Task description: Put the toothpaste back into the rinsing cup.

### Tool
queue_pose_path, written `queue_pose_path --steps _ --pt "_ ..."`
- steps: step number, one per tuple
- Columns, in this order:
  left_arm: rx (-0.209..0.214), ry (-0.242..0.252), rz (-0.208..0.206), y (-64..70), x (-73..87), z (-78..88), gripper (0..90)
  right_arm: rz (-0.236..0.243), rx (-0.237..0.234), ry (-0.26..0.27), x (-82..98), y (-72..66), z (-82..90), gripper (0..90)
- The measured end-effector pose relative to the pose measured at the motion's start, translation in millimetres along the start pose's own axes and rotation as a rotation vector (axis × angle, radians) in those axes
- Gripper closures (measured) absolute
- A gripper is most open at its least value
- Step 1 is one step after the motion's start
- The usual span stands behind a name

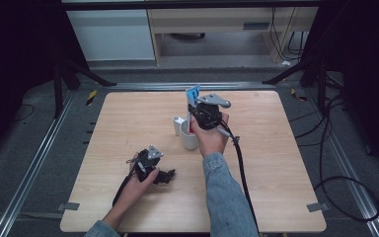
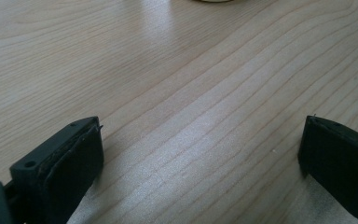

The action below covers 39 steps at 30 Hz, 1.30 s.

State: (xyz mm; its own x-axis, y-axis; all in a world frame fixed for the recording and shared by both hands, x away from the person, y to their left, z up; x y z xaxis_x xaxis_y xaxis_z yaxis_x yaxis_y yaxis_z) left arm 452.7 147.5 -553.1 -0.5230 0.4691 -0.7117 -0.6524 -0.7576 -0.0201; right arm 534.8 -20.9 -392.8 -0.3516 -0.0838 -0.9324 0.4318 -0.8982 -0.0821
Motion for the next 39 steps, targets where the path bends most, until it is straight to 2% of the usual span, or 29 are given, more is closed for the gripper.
queue_pose_path --steps 11,26,39 --pt "0.0 0.0 0.0 0.0 0.0 0.0 0.0 -0.01 -0.002 -0.016 7.4 1.2 -3.8 73.5" --pt "0.001 0.0 0.003 0.3 0.0 0.0 0.0 -0.043 0.004 -0.055 26.2 7.7 -13.7 73.4" --pt "0.001 0.0 0.003 0.3 0.1 0.0 0.0 -0.054 -0.003 -0.069 32.8 7.4 -17.6 73.3"
Point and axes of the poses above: each handheld gripper's, and its own axes: z roughly backward along the jaws, x roughly out of its underside, y roughly to its right, the point moved 6 cm from there along -z, roughly forward along the jaws
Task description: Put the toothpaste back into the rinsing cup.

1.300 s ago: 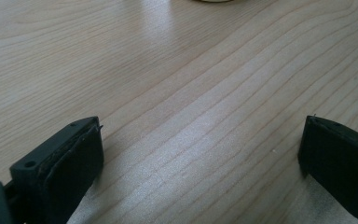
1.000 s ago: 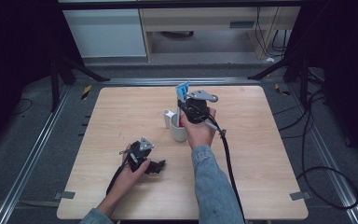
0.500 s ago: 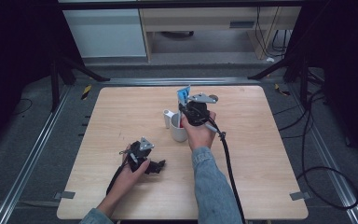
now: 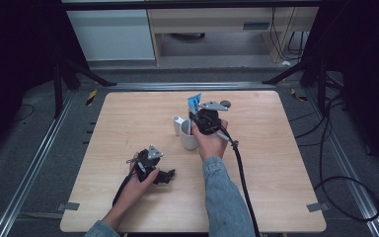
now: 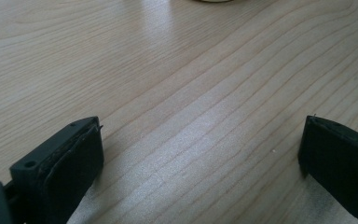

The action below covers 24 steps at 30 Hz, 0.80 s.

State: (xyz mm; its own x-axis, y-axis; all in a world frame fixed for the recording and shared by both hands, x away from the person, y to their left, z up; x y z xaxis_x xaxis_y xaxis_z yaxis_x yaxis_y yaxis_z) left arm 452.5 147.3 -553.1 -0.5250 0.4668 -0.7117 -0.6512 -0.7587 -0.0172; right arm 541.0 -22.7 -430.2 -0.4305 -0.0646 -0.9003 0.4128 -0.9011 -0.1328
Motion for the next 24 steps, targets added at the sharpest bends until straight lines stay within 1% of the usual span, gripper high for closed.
queue_pose_path --steps 8,18,20,24 --pt "0.0 0.0 0.0 0.0 0.0 0.0 0.0 -0.01 -0.012 -0.007 1.7 -0.7 -1.7 73.3" --pt "0.0 -0.001 -0.001 -0.1 0.1 0.1 0.0 -0.009 -0.025 -0.019 5.8 -2.0 -5.1 73.2" --pt "0.0 -0.001 -0.002 -0.1 0.1 0.1 0.0 -0.022 -0.03 -0.027 7.1 -1.8 -6.1 73.2" --pt "0.0 -0.002 -0.002 -0.2 0.1 0.1 0.0 -0.03 -0.035 -0.025 7.6 -0.8 -6.9 73.1"
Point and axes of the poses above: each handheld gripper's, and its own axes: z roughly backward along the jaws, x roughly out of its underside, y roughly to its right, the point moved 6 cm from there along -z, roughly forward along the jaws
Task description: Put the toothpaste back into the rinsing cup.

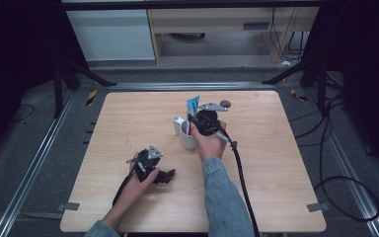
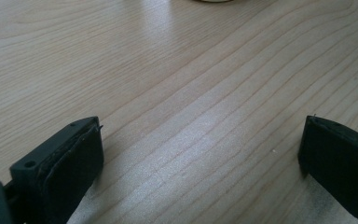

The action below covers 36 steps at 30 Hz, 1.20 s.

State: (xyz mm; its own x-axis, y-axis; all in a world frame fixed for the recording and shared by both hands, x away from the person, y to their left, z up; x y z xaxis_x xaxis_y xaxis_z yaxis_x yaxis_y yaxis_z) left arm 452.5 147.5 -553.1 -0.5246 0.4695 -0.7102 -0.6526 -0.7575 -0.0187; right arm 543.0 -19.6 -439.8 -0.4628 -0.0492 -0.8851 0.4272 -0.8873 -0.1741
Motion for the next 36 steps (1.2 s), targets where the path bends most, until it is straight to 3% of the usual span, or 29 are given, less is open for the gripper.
queue_pose_path --steps 23,36 --pt "0.0 -0.001 -0.001 -0.1 0.0 0.0 0.0 -0.072 -0.048 -0.025 1.1 8.3 -0.8 71.5" --pt "0.0 0.0 0.0 0.0 0.0 0.0 0.0 -0.074 -0.024 -0.018 -1.6 17.0 5.7 62.9"
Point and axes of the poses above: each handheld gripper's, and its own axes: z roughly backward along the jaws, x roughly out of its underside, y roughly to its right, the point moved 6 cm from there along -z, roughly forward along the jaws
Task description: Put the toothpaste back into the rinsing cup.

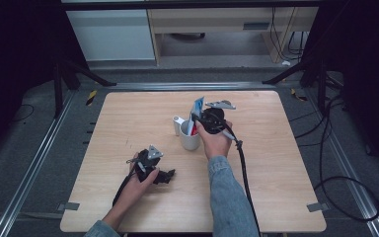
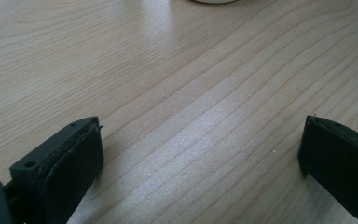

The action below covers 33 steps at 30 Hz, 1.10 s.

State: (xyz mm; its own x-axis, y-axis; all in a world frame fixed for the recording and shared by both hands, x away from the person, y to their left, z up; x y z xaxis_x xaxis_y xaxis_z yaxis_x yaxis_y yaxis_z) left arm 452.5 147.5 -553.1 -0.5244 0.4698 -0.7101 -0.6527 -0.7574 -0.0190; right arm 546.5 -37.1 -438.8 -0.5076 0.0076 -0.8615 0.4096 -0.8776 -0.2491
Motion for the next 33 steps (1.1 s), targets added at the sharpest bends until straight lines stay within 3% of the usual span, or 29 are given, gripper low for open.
queue_pose_path --steps 12,19,33 --pt "0.0 0.003 0.003 0.2 -0.2 -0.2 0.0 0.053 0.045 -0.008 -4.9 1.2 10.9 50.4" --pt "-0.002 0.002 -0.001 0.1 -0.4 -0.3 0.0 0.126 0.112 -0.05 -10.4 -0.4 18.4 38.0" --pt "-0.003 0.0 -0.002 0.3 -1.0 -0.8 0.0 0.187 0.114 -0.123 -22.1 -13.5 35.3 24.0"
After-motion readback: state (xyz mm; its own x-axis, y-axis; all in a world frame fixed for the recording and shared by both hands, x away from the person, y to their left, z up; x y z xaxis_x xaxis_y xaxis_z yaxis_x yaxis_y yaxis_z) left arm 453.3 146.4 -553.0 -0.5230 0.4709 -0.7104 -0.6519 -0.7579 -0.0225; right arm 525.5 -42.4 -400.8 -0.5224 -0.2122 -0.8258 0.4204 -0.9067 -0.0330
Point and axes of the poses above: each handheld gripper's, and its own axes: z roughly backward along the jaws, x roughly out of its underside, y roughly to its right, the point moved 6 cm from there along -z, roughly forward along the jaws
